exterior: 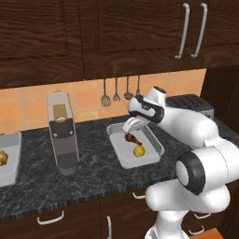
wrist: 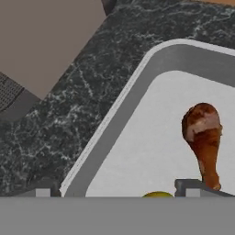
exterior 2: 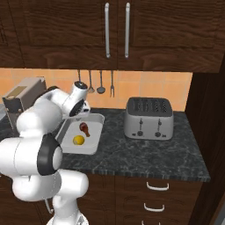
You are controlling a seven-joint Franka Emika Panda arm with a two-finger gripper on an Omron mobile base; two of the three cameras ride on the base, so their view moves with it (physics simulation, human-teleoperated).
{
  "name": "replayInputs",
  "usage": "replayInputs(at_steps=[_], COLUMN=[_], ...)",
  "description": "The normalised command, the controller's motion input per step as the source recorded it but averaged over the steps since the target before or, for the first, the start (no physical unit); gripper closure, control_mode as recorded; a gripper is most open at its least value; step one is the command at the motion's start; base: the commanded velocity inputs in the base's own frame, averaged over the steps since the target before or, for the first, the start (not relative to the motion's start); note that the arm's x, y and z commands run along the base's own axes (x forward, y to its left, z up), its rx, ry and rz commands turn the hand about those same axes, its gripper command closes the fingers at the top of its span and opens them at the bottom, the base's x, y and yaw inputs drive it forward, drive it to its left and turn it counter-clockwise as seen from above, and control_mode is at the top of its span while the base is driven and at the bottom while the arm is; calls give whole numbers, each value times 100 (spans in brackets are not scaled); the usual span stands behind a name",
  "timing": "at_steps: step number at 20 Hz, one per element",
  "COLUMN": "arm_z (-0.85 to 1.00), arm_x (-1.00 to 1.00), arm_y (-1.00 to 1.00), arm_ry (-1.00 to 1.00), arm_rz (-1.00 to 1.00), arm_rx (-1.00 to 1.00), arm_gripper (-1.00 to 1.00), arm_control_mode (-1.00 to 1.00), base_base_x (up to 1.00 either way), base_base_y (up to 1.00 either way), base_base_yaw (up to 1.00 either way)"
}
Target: Place one lemon and one chicken drumstick in each tupperware on the nearby counter, to pack two identical lunches.
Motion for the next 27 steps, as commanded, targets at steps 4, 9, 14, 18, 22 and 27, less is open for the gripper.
replayInputs(at_steps=[4,9,14,18,22,27], arm_z=[57,72,59,47,51,55], arm_x=[-100,-100,-100,-100,-100,-100], arm_y=[1,0,0,-5,-17,-18], arm_ry=[-6,-3,0,0,0,0], arm_rz=[-7,-3,-8,-19,-23,-25], arm_rx=[1,1,1,0,0,0], arm_gripper=[-100,-100,-100,-100,-100,-100], arm_control_mode=[-100,-100,-100,-100,-100,-100], base_base_x=[0,0,0,0,0,0], base_base_y=[0,0,0,0,0,0], base_base_yaw=[0,0,0,0,0,0])
